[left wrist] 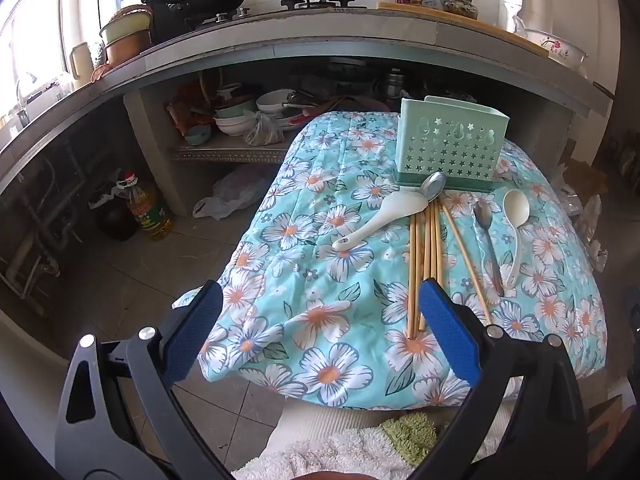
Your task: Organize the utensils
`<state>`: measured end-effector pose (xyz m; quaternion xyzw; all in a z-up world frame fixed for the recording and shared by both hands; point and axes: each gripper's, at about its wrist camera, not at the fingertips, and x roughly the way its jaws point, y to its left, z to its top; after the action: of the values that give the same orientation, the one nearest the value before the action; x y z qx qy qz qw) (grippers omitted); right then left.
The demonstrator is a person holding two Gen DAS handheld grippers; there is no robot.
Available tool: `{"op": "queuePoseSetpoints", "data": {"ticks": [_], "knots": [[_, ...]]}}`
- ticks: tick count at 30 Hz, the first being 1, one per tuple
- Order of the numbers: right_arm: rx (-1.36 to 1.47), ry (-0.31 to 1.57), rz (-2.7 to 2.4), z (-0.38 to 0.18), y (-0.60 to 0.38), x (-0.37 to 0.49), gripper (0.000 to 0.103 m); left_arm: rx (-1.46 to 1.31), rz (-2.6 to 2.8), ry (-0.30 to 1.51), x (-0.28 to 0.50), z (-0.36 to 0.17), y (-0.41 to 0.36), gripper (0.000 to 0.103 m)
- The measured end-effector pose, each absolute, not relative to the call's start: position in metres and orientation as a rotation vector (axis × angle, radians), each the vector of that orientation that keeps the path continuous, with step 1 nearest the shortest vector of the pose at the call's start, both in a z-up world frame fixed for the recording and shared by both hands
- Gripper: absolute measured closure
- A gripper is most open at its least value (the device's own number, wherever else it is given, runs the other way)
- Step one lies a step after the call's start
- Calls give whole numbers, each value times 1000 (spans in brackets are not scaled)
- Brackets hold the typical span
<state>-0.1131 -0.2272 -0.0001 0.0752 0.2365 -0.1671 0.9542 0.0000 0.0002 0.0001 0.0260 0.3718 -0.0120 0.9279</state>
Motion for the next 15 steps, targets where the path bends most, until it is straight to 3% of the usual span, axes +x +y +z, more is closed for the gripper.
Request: {"op": "queuePoseSetpoints", "data": {"ticks": [15], "knots": [[154, 478, -339, 0, -227, -114, 6, 64, -25, 748, -3, 1, -9, 8]]}}
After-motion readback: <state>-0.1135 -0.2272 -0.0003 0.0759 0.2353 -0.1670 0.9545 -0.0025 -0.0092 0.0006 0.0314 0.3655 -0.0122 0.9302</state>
